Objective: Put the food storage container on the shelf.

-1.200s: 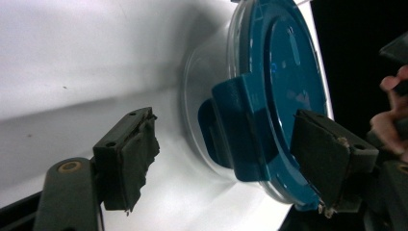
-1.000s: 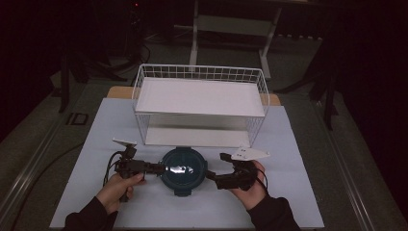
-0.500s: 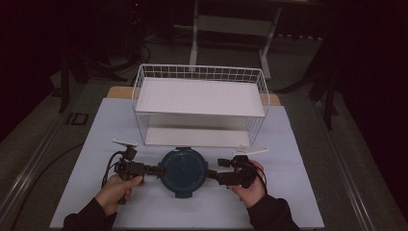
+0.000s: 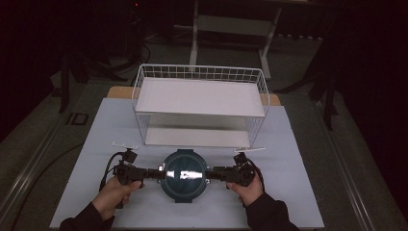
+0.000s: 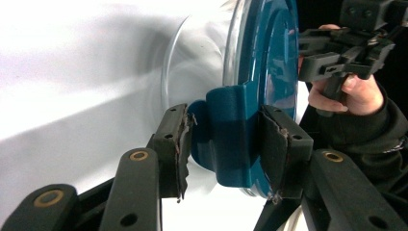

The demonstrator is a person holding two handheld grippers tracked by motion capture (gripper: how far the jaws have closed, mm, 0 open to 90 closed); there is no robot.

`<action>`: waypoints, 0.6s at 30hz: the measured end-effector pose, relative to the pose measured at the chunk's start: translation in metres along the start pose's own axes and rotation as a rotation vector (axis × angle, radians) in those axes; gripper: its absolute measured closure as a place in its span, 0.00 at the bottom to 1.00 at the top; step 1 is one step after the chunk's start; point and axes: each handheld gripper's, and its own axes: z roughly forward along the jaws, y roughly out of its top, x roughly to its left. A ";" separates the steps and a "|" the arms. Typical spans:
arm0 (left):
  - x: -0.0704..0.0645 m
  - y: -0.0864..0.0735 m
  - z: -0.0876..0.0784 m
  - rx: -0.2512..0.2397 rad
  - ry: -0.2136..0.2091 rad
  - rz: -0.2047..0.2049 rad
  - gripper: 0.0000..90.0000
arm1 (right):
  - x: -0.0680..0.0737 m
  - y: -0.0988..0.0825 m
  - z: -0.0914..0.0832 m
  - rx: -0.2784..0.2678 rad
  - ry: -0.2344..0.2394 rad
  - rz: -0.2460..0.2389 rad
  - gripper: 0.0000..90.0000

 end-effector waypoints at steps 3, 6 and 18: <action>-0.001 -0.003 -0.001 -0.005 -0.002 0.024 0.63 | -0.001 -0.002 0.005 0.024 0.072 0.023 0.59; -0.002 -0.004 -0.002 -0.002 0.000 0.029 0.63 | -0.001 -0.003 0.007 0.031 0.089 0.030 0.61; -0.012 -0.017 -0.002 -0.052 0.057 0.033 0.62 | 0.002 -0.014 0.009 -0.009 0.121 0.091 0.63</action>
